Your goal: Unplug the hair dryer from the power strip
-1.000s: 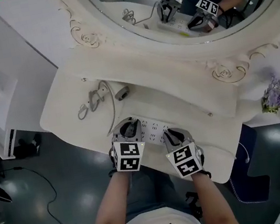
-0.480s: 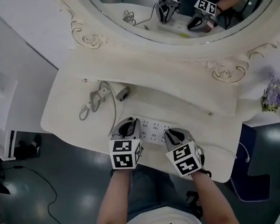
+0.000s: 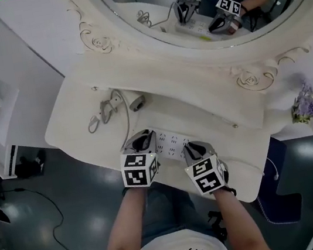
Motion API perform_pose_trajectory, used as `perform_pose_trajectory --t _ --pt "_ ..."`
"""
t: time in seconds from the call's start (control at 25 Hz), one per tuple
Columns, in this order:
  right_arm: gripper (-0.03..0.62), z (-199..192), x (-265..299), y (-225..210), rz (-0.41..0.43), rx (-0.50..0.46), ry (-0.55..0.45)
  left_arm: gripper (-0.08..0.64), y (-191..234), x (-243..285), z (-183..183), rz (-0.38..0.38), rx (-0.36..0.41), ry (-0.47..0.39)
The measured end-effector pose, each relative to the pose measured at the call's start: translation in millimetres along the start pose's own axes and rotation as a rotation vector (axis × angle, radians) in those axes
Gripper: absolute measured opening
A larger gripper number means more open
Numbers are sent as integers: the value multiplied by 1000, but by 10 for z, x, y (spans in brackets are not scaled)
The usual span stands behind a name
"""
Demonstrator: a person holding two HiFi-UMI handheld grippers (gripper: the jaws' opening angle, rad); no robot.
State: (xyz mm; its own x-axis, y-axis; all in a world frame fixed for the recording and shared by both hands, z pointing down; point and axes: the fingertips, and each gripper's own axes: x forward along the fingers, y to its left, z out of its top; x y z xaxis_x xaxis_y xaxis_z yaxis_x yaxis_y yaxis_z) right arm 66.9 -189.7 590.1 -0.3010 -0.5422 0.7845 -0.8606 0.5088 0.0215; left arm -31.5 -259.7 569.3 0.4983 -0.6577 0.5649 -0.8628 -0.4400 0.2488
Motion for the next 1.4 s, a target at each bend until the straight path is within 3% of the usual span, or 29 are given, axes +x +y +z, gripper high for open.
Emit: perform_pose_trajectory --t 0.04,0.2,0.28,0.56,0.64,0.68,0.76,0.88,0.96,1.12,1.28,1.4 --pt "49 -3 0 -2 -2 2 -1 64 1 -1 -4 9 20 1" --pt "49 1 -1 -12 1 4 17 55 -40 15 -55 106 300 36" --pt "49 10 -2 -9 0 -2 26 55 -57 20 -68 118 358 40" --pt "53 21 -19 10 53 35 -51 61 -14 4 -95 63 282 15" --pt "137 97 -35 51 78 31 -95 63 -19 5 -96 46 280 15" --pt "141 167 -35 83 82 19 -117 63 -17 8 -93 43 278 15" --pt "123 294 7 159 82 -20 -134 64 -8 15 -88 42 275 14" --pt "34 307 127 226 69 -93 -87 66 -16 16 -98 37 285 15" --pt "17 270 177 241 64 -108 -58 67 -20 11 -111 32 295 20" --pt "0 263 206 211 68 -39 -51 98 0 13 -169 36 290 40" --pt "-2 260 215 191 87 4 -37 107 -2 48 -213 22 338 44" --pt "-2 277 210 192 53 -7 -51 90 1 25 -161 -11 279 44"
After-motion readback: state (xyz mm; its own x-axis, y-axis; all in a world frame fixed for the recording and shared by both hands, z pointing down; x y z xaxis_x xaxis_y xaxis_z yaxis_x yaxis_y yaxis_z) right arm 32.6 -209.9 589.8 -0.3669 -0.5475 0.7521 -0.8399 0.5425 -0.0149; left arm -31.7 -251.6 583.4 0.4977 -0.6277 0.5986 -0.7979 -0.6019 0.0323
